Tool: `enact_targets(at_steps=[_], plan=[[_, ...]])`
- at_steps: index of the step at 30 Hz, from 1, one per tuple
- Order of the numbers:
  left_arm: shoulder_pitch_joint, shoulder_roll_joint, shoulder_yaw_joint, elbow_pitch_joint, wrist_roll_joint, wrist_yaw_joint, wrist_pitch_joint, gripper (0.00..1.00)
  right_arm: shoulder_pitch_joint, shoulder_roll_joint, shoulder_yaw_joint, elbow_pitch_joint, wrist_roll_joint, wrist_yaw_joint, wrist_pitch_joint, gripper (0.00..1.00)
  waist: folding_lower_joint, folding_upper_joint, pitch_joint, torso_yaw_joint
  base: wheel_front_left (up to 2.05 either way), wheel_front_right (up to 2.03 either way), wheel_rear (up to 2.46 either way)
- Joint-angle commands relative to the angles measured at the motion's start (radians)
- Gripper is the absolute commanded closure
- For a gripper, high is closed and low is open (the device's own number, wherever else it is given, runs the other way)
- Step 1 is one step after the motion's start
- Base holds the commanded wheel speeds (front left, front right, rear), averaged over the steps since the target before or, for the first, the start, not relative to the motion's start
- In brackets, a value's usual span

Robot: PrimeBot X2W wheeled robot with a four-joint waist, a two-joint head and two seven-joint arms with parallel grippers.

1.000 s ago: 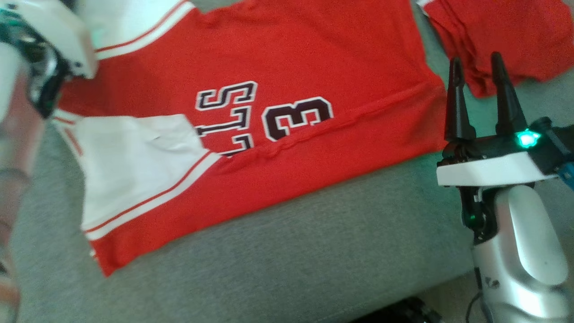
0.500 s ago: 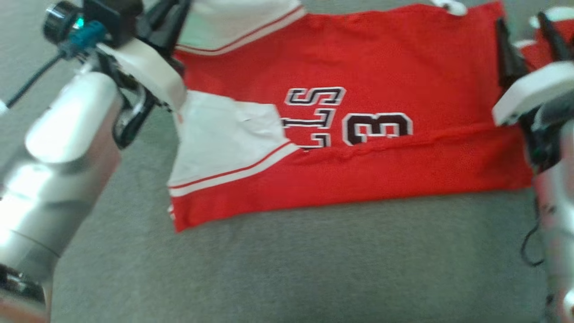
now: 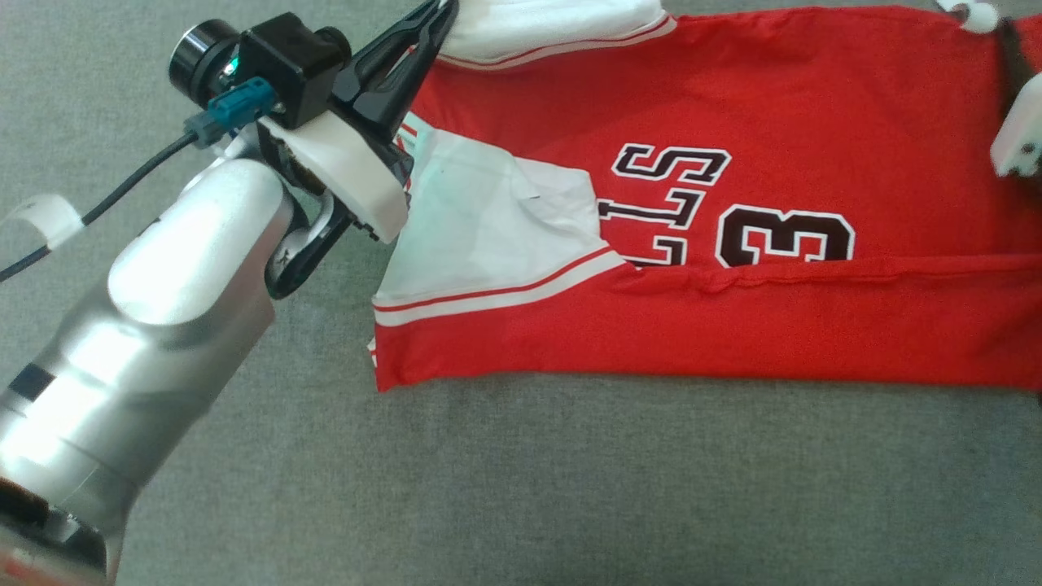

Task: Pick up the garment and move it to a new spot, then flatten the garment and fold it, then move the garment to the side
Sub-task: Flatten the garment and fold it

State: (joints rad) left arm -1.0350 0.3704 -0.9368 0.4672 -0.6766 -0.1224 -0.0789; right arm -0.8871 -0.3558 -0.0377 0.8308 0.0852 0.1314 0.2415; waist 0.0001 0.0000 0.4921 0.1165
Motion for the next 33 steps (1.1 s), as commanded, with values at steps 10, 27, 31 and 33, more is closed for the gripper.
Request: enact_targets(at_steps=[10,27,31,33], plan=[[-0.037,0.040,0.039,-0.026,-0.003,0.030,0.010,1.00,-0.077,-0.007,0.054,0.121,0.015,-0.001,0.006,1.00,-0.0001,0.0000,0.010,-0.002,0.00,0.00,0.00],[-0.162,0.048,0.146,0.133,-0.010,0.129,-0.087,1.00,-0.225,0.003,0.191,-0.011,0.303,-0.001,-0.216,1.00,-0.0001,0.0000,-0.010,-0.063,0.00,0.00,0.00],[-0.207,0.026,0.162,0.196,0.003,0.145,-0.132,1.00,-0.244,0.000,0.215,-0.014,0.338,-0.001,-0.254,1.00,-0.0001,0.0000,-0.004,-0.065,0.00,0.00,0.00],[-0.221,0.011,0.172,0.224,0.006,0.149,-0.152,1.00,-0.247,-0.003,0.225,-0.007,0.353,-0.001,-0.268,1.00,-0.0001,0.0000,-0.003,-0.064,0.00,0.00,0.00]])
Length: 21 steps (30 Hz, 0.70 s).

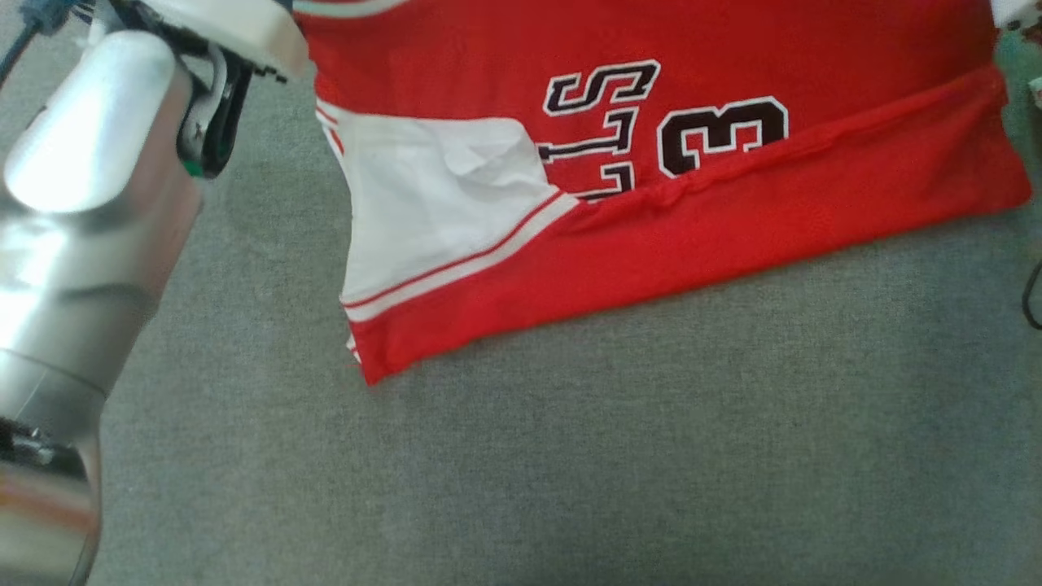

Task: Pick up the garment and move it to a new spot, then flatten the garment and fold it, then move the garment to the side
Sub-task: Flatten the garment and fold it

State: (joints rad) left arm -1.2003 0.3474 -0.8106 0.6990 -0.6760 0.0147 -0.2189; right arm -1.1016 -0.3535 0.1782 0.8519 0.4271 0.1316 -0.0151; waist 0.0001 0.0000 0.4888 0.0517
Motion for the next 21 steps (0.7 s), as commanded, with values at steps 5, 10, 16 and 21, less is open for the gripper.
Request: enact_targets(at_steps=[5,10,16,21], plan=[[-0.040,0.000,0.039,0.035,0.023,-0.015,-0.036,1.00,-0.009,-0.016,0.036,-0.001,0.058,-0.001,-0.032,1.00,-0.0001,0.0000,-0.012,0.004,0.00,0.00,0.00],[0.024,-0.018,0.061,0.026,0.038,-0.035,-0.042,1.00,0.057,-0.048,0.065,0.016,0.143,-0.001,-0.025,1.00,-0.0001,0.0000,-0.061,0.024,0.00,0.00,0.00],[0.116,-0.019,0.063,-0.008,0.054,-0.064,-0.043,1.00,0.148,-0.084,0.124,0.013,0.186,-0.001,-0.017,1.00,-0.0001,0.0000,-0.120,0.040,0.00,0.00,0.00],[0.207,-0.006,0.026,-0.035,0.056,-0.092,-0.042,1.00,0.232,-0.123,0.168,0.008,0.241,-0.001,-0.008,1.00,-0.0001,0.0000,-0.176,0.052,0.00,0.00,0.00]])
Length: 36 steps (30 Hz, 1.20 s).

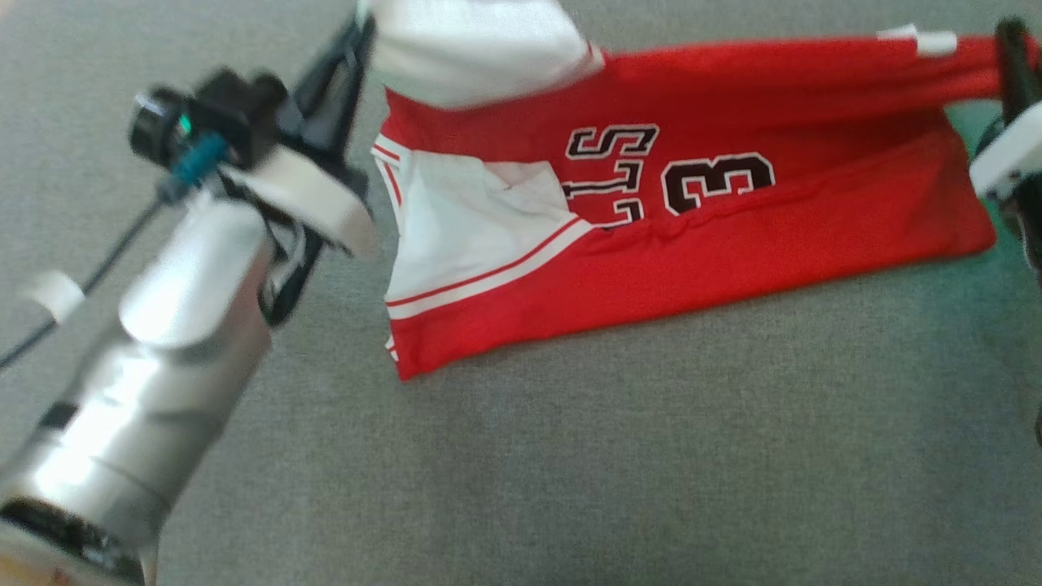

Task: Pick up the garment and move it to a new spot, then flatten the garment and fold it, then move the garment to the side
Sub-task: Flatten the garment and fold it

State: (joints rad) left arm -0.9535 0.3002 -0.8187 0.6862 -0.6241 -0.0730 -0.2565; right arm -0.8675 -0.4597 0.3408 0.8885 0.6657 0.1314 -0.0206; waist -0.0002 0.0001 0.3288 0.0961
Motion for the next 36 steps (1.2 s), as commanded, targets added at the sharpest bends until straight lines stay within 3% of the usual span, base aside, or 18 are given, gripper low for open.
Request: enact_targets(at_steps=[1,8,17,25,26,27,28,29,36], plan=[[-0.020,0.046,0.025,-0.032,0.004,-0.008,0.000,1.00,0.014,-0.024,0.015,-0.032,0.014,-0.001,0.003,1.00,0.0002,-0.0001,-0.027,0.008,0.00,0.00,0.00],[0.148,0.109,-0.068,-0.146,-0.042,-0.040,0.151,1.00,0.125,-0.095,0.123,-0.064,0.062,-0.001,0.073,1.00,0.0002,-0.0001,-0.084,0.017,0.00,0.00,0.00],[0.263,0.196,-0.132,-0.335,-0.083,-0.040,0.298,1.00,0.207,-0.197,0.241,-0.096,0.094,-0.001,0.174,1.00,0.0002,-0.0001,-0.097,0.026,0.00,0.00,0.00],[0.284,0.228,-0.149,-0.421,-0.096,-0.022,0.365,1.00,0.210,-0.214,0.297,-0.085,0.096,-0.001,0.201,1.00,0.0002,-0.0001,-0.087,0.022,0.00,0.00,0.00],[0.286,0.230,-0.151,-0.426,-0.096,-0.020,0.369,0.95,0.209,-0.213,0.302,-0.080,0.099,-0.001,0.207,1.00,0.0002,-0.0001,-0.087,0.020,0.00,0.00,0.00],[0.289,0.228,-0.151,-0.430,-0.097,-0.014,0.370,0.48,0.208,-0.214,0.310,-0.080,0.095,-0.001,0.207,0.61,0.0002,-0.0001,-0.087,0.018,0.00,0.00,0.00],[0.290,0.226,-0.148,-0.433,-0.098,-0.008,0.366,0.08,0.204,-0.216,0.310,-0.078,0.092,-0.001,0.198,0.00,0.0002,-0.0001,-0.088,0.016,0.00,0.00,0.00],[0.292,0.222,-0.145,-0.435,-0.098,0.000,0.361,0.00,0.201,-0.214,0.306,-0.076,0.097,-0.001,0.186,0.00,0.0002,-0.0001,-0.089,0.015,0.00,0.00,0.00],[0.278,0.184,-0.081,-0.420,-0.099,0.080,0.266,0.00,0.154,-0.186,0.237,-0.078,0.142,-0.001,0.078,0.00,0.0002,-0.0001,-0.112,0.001,0.00,0.00,0.00]])
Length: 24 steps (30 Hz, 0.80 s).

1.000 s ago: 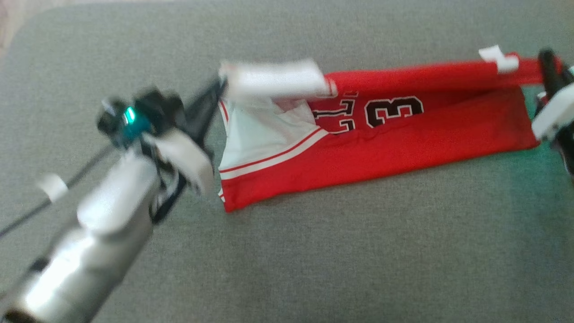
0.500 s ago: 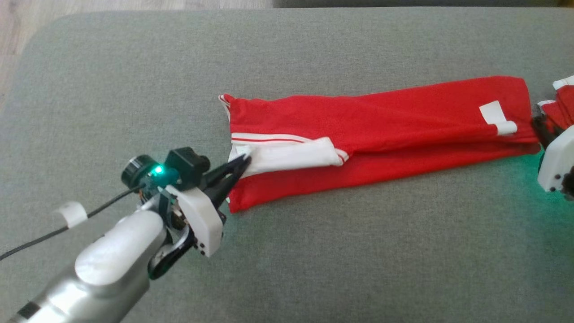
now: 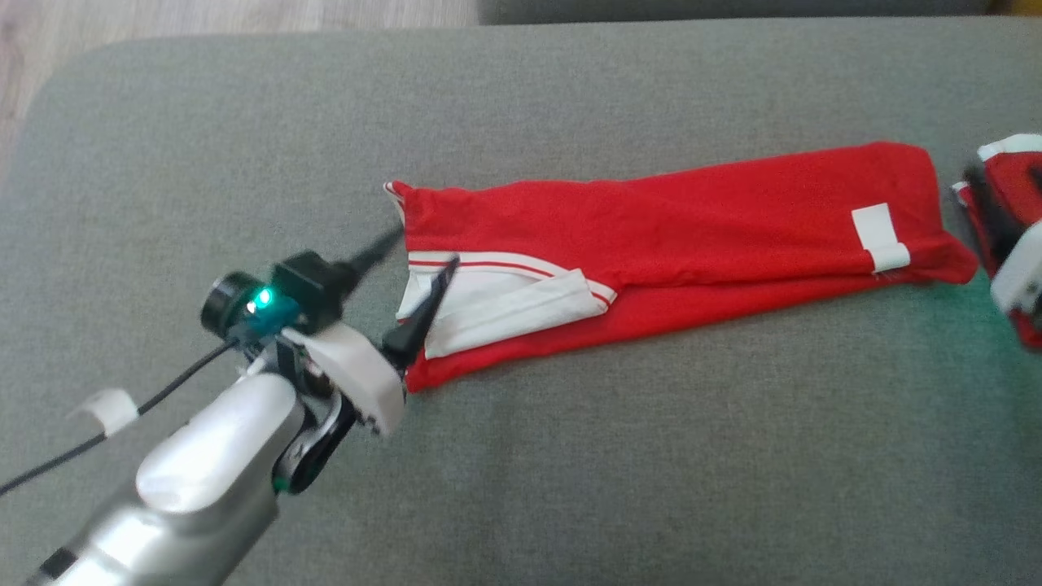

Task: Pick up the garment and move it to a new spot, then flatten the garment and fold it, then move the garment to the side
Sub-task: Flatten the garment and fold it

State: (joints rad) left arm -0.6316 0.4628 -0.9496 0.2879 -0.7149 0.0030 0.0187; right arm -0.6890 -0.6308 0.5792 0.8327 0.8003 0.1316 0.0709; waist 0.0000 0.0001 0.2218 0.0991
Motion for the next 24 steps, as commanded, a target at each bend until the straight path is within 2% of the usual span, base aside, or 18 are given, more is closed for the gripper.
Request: enact_targets(at_steps=[1,8,11,14,17,21,24], plan=[[-0.049,0.011,0.067,-0.017,-0.009,0.020,-0.035,0.00,-0.035,-0.006,-0.023,-0.027,0.020,-0.001,-0.042,0.00,0.0000,-0.0001,-0.011,-0.003,0.00,0.00,0.00],[-0.067,-0.087,0.207,0.036,-0.027,0.139,-0.245,0.00,-0.070,0.087,-0.135,-0.084,0.021,-0.001,-0.272,0.00,0.0000,-0.0001,-0.062,-0.011,0.00,0.00,0.00],[-0.036,-0.131,0.293,0.044,-0.049,0.171,-0.275,0.00,-0.054,0.140,-0.181,-0.127,-0.038,-0.001,-0.323,0.00,0.0000,-0.0001,-0.080,-0.014,0.00,0.00,0.00],[0.017,-0.166,0.396,0.012,-0.001,0.202,-0.280,0.00,0.002,0.216,-0.259,-0.202,-0.105,-0.001,-0.331,0.00,0.0000,-0.0001,-0.093,-0.016,0.00,0.00,0.00],[0.114,-0.207,0.502,-0.033,0.081,0.212,-0.280,0.00,0.105,0.307,-0.354,-0.311,-0.212,-0.001,-0.332,0.00,0.0000,-0.0001,-0.100,-0.018,0.00,0.00,0.00],[0.250,-0.272,0.607,-0.067,0.186,0.190,-0.280,0.00,0.270,0.441,-0.467,-0.421,-0.325,-0.001,-0.332,0.00,0.0000,-0.0001,-0.108,-0.015,0.00,0.00,0.00],[0.332,-0.319,0.658,-0.068,0.258,0.165,-0.280,0.00,0.374,0.517,-0.509,-0.476,-0.394,-0.001,-0.332,0.00,0.0000,-0.0001,-0.107,-0.014,0.00,0.00,0.00]])
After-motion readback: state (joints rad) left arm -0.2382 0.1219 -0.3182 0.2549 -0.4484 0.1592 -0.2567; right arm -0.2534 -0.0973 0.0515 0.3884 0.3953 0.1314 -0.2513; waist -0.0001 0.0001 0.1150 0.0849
